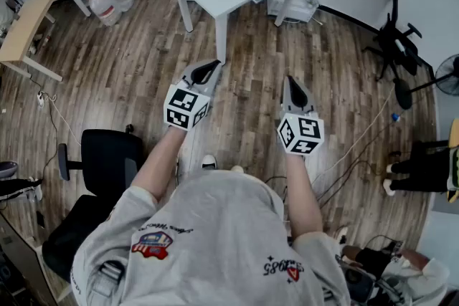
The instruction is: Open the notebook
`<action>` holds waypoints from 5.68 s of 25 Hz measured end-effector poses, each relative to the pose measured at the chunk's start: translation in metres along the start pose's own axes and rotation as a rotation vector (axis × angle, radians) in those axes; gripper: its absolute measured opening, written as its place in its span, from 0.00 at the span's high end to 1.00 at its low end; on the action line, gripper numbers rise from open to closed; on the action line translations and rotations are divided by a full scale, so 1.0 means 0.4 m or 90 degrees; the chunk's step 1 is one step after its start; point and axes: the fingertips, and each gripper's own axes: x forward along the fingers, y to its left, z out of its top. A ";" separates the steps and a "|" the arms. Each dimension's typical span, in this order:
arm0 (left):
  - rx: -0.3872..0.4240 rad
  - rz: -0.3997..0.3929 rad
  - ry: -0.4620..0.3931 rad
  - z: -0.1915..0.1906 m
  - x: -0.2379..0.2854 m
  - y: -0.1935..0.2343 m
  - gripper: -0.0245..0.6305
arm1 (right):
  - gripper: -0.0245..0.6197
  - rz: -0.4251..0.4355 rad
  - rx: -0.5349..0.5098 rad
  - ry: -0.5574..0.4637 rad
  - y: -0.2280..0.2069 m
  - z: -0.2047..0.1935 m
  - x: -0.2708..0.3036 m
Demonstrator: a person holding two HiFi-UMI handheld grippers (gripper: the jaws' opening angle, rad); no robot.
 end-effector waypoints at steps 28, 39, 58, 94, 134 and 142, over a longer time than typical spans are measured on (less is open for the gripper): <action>-0.029 -0.060 0.047 -0.095 0.092 0.164 0.95 | 0.55 -0.063 -0.065 -0.014 0.059 -0.044 0.130; -0.027 -0.048 0.060 -0.088 0.355 0.180 0.95 | 0.53 -0.061 -0.054 -0.006 -0.170 -0.061 0.304; -0.047 0.082 0.071 0.012 0.830 0.207 0.95 | 0.55 0.053 -0.051 -0.011 -0.642 0.036 0.670; -0.166 0.269 0.065 -0.090 1.247 0.973 0.95 | 0.55 0.292 -0.256 0.137 -0.499 -0.041 1.682; -0.246 0.447 0.154 -0.285 1.098 1.133 0.95 | 0.71 0.396 -0.703 0.356 -0.498 -0.659 1.943; -0.264 0.462 0.169 -0.304 1.127 1.111 0.95 | 0.86 0.443 -0.605 0.385 -0.496 -0.657 1.936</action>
